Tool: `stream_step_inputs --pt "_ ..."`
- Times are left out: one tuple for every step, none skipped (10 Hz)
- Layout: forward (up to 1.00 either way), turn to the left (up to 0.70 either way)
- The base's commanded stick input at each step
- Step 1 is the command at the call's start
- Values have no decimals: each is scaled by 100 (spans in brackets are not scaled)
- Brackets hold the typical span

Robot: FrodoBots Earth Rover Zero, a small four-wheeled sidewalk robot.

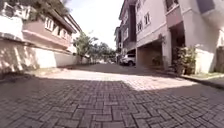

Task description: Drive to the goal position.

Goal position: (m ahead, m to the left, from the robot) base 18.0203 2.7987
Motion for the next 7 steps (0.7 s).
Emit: stream_step_inputs --pt "70 0" --pt "70 0" --pt "70 0" --pt "70 0" --pt "70 0" --pt "70 0" --pt "70 0"
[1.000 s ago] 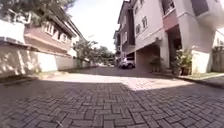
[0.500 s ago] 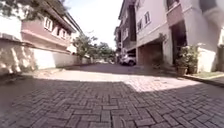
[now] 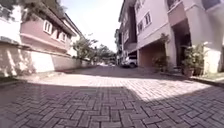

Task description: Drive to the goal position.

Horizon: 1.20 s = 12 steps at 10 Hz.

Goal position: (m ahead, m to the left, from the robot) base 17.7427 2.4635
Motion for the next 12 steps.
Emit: stream_step_inputs --pt "70 0" --pt "70 0" --pt "70 0" --pt "70 0" --pt "70 0" --pt "70 0" --pt "70 0" --pt "70 0" --pt "70 0" --pt "70 0" --pt "70 0" --pt "70 0"
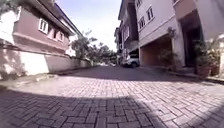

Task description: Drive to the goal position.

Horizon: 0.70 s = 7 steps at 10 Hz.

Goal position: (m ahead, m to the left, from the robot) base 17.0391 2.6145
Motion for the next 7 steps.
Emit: stream_step_inputs --pt "70 0" --pt "70 0" --pt "70 0" --pt "70 0" --pt "70 0" --pt "70 0" --pt "70 0"
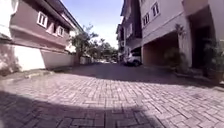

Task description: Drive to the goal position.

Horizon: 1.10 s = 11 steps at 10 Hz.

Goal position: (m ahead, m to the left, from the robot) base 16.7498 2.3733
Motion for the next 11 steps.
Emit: stream_step_inputs --pt "70 0" --pt "70 0" --pt "70 0" --pt "70 0" --pt "70 0" --pt "70 0" --pt "70 0" --pt "70 0" --pt "70 0" --pt "70 19" --pt "70 35"
